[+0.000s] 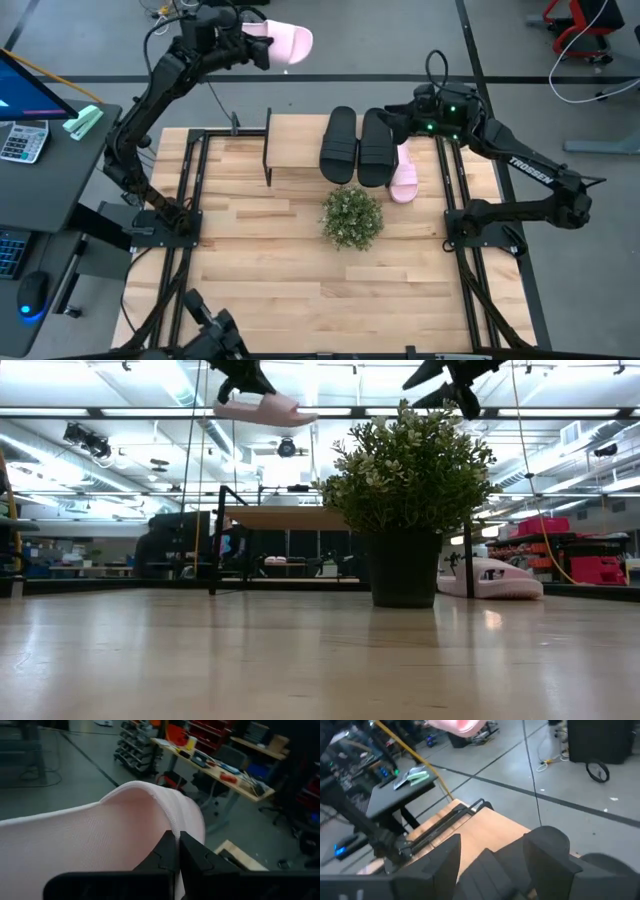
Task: Pick and place slides into the shelf
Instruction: Put the left pink slipper on the shelf
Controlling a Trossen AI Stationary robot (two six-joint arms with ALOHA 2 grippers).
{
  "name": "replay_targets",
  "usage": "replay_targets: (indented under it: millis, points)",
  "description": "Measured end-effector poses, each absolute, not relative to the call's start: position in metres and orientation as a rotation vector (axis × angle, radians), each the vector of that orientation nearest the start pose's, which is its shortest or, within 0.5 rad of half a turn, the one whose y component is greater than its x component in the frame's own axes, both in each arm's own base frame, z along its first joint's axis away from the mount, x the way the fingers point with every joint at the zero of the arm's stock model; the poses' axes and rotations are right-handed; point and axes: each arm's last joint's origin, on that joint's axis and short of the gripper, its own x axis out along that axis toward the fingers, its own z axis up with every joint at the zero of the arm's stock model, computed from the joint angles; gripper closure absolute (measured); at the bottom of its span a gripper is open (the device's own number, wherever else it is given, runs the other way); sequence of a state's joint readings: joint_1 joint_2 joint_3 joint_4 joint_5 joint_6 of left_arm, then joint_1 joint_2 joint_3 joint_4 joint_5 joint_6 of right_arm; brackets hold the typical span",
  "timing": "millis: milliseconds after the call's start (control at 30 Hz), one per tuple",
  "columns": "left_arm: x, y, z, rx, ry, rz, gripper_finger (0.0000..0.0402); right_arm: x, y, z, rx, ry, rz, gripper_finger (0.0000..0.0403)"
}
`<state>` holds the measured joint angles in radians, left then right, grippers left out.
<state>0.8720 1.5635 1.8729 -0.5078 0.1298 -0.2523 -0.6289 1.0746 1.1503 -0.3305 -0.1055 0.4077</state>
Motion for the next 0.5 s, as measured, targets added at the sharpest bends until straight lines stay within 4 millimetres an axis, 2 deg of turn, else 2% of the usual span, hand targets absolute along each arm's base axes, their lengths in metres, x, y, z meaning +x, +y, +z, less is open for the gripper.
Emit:
replay_targets:
  millis: [267, 500]
  points:
    - [0.251, 0.216, 0.484, -0.4, -0.04, 0.933, 0.0392, 0.17, -0.15, 0.389, 0.393, 0.161, -0.523, 0.0184]
    - [0.292, 0.175, 0.474, -0.521, -0.174, 1.17, 0.0392, 0.159, -0.162, 0.39, 0.344, 0.165, -0.558, 0.0184]
